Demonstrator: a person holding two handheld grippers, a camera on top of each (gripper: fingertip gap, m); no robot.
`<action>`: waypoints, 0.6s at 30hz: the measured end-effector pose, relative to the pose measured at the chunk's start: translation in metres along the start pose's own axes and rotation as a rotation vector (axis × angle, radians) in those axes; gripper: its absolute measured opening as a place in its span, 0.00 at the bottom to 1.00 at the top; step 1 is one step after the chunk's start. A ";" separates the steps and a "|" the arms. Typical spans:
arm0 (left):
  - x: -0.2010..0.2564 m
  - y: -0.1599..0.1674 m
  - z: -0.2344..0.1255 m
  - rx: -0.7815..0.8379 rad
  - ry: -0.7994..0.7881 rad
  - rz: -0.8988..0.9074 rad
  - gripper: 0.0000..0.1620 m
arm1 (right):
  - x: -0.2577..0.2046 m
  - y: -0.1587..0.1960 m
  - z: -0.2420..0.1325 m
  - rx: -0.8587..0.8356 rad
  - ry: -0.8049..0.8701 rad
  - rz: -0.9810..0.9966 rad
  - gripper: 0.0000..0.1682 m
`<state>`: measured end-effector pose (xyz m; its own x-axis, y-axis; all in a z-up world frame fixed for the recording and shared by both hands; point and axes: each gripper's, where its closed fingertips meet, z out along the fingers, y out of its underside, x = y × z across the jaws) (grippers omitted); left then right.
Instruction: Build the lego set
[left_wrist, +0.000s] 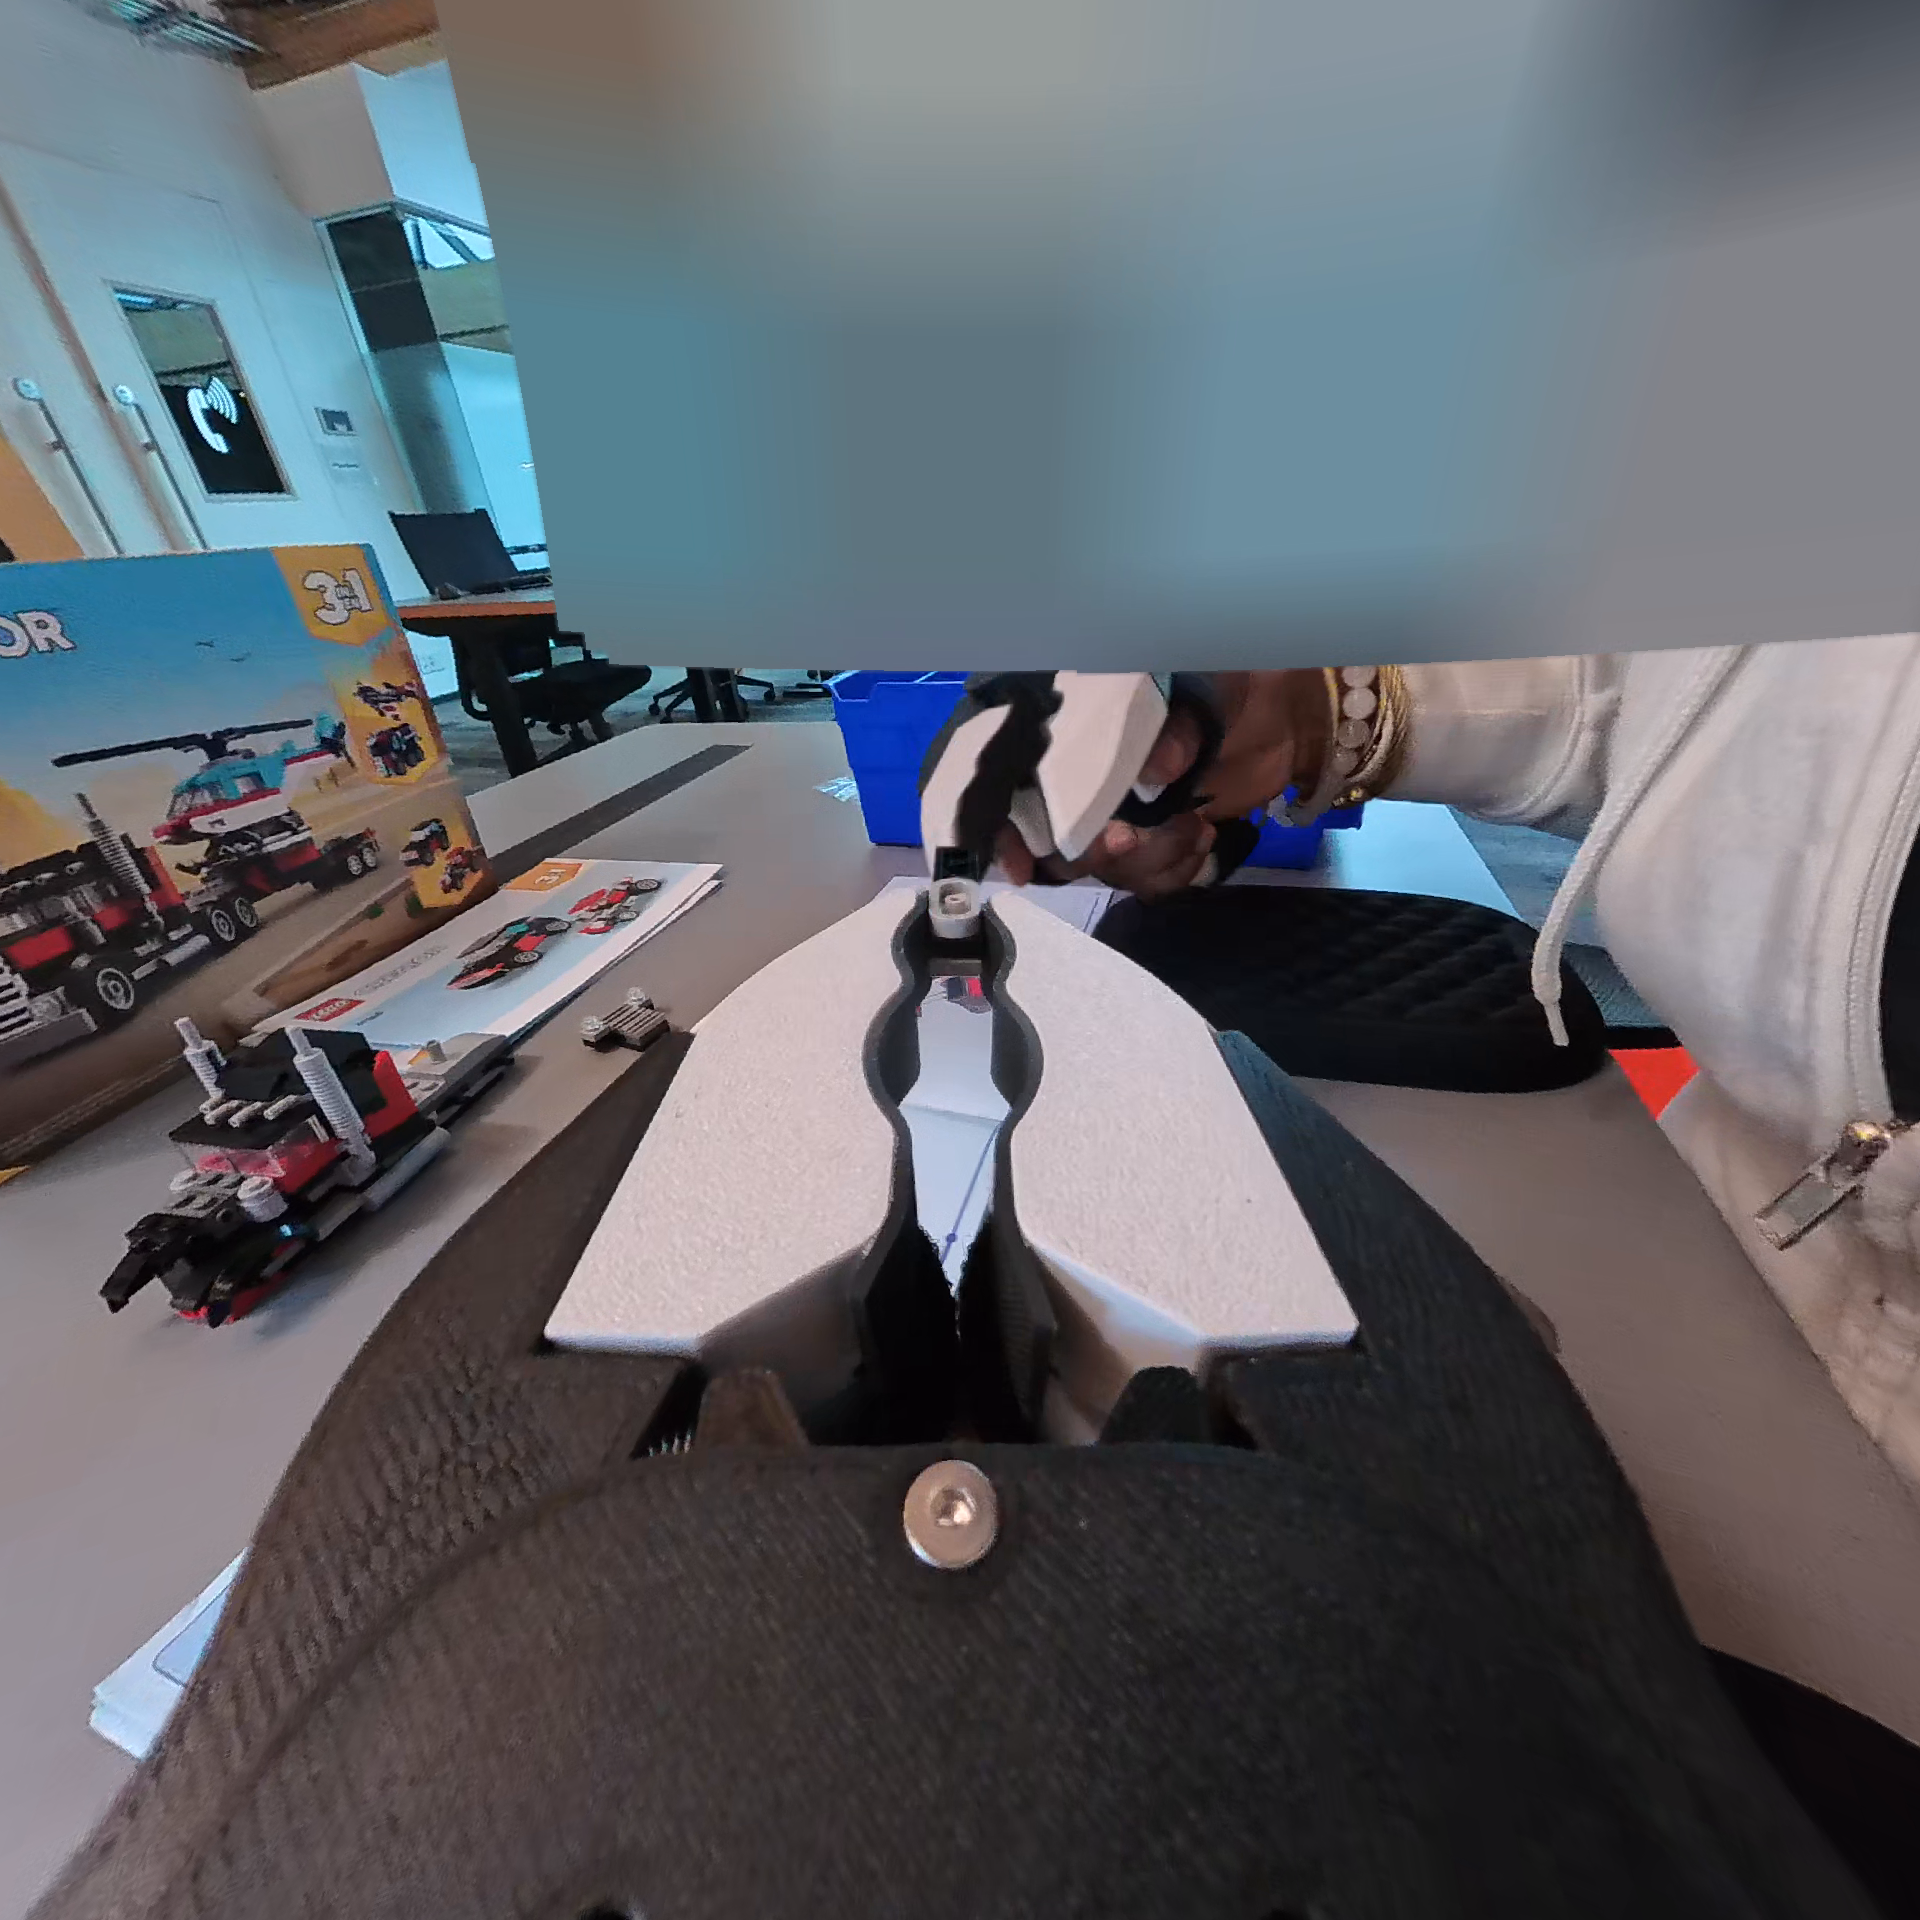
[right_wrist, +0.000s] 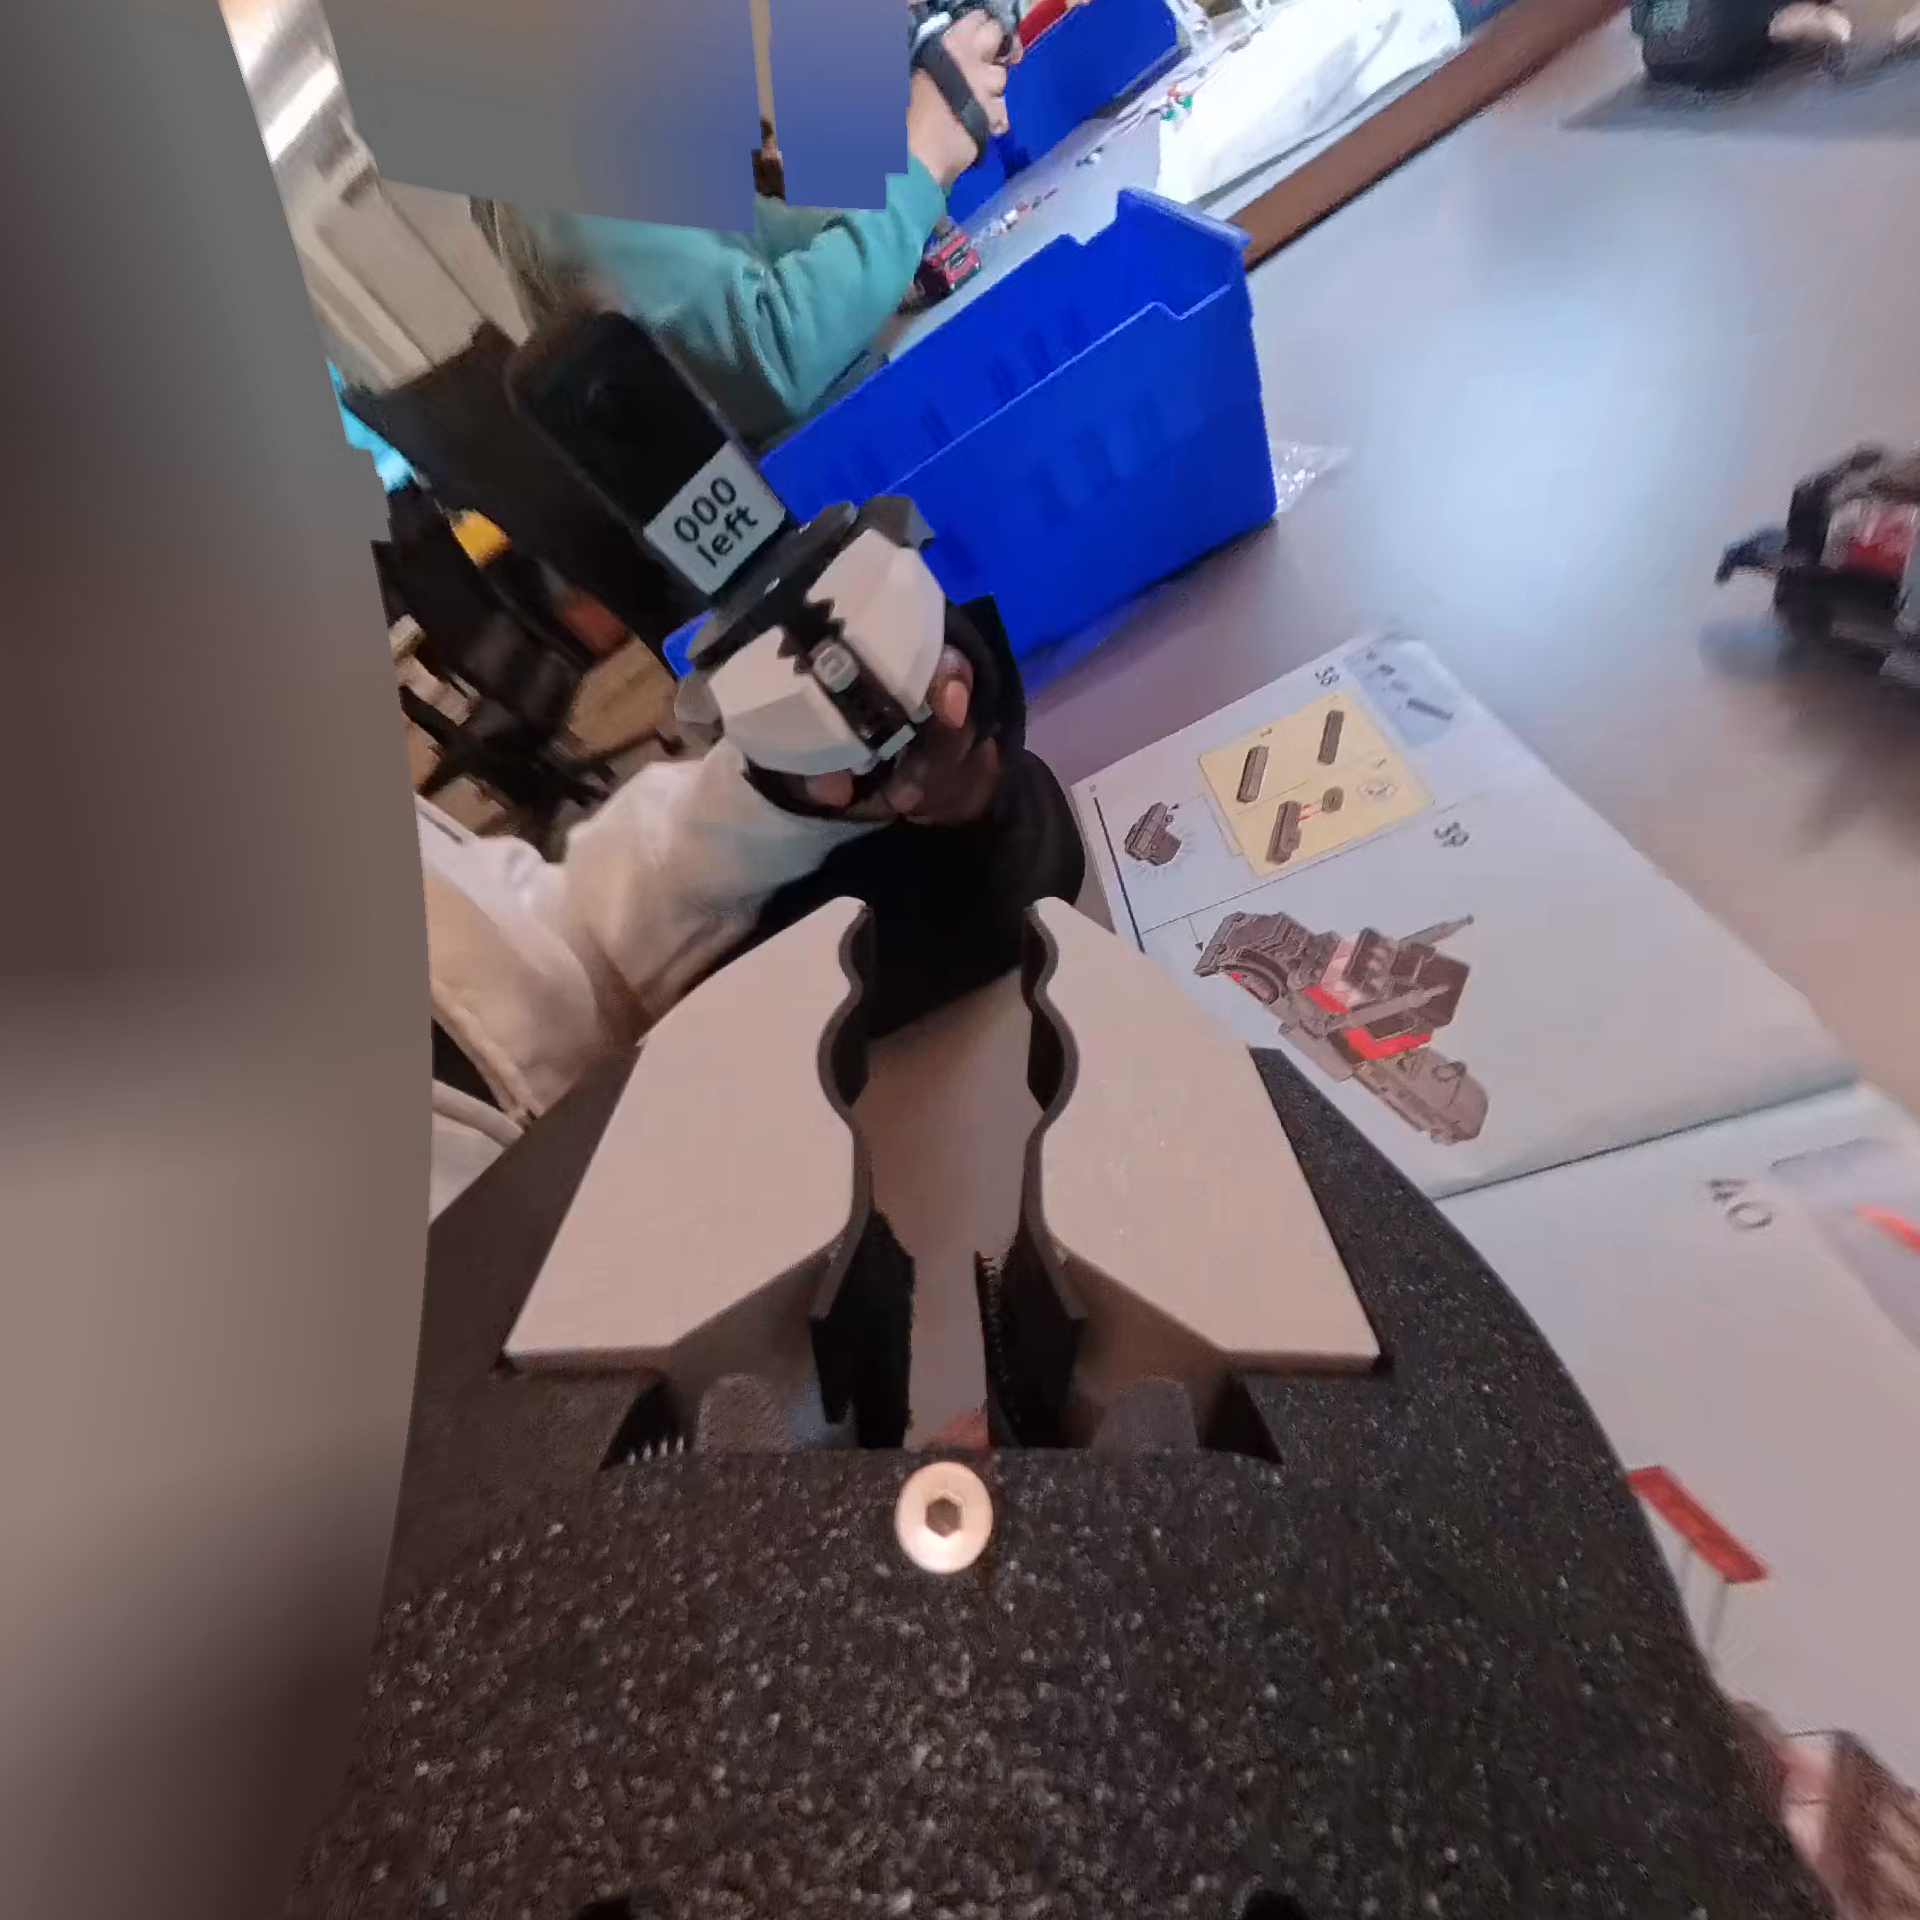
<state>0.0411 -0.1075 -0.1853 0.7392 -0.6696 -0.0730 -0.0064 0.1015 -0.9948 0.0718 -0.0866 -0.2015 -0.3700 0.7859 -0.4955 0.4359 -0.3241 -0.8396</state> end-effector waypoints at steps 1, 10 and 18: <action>-0.001 0.000 0.000 0.002 -0.005 -0.003 0.05 | -0.001 0.002 0.000 -0.019 0.013 -0.057 0.14; -0.015 -0.006 -0.007 0.049 -0.089 -0.052 0.05 | 0.004 0.067 0.020 -0.414 0.069 -0.394 0.09; -0.028 -0.015 -0.018 0.139 -0.138 -0.140 0.05 | -0.019 0.095 0.057 -0.509 -0.050 -0.669 0.09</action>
<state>0.0081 -0.1034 -0.1700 0.8116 -0.5781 0.0845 0.1883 0.1218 -0.9745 0.0736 -0.1625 -0.2848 -0.7123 0.6999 0.0516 0.4243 0.4880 -0.7628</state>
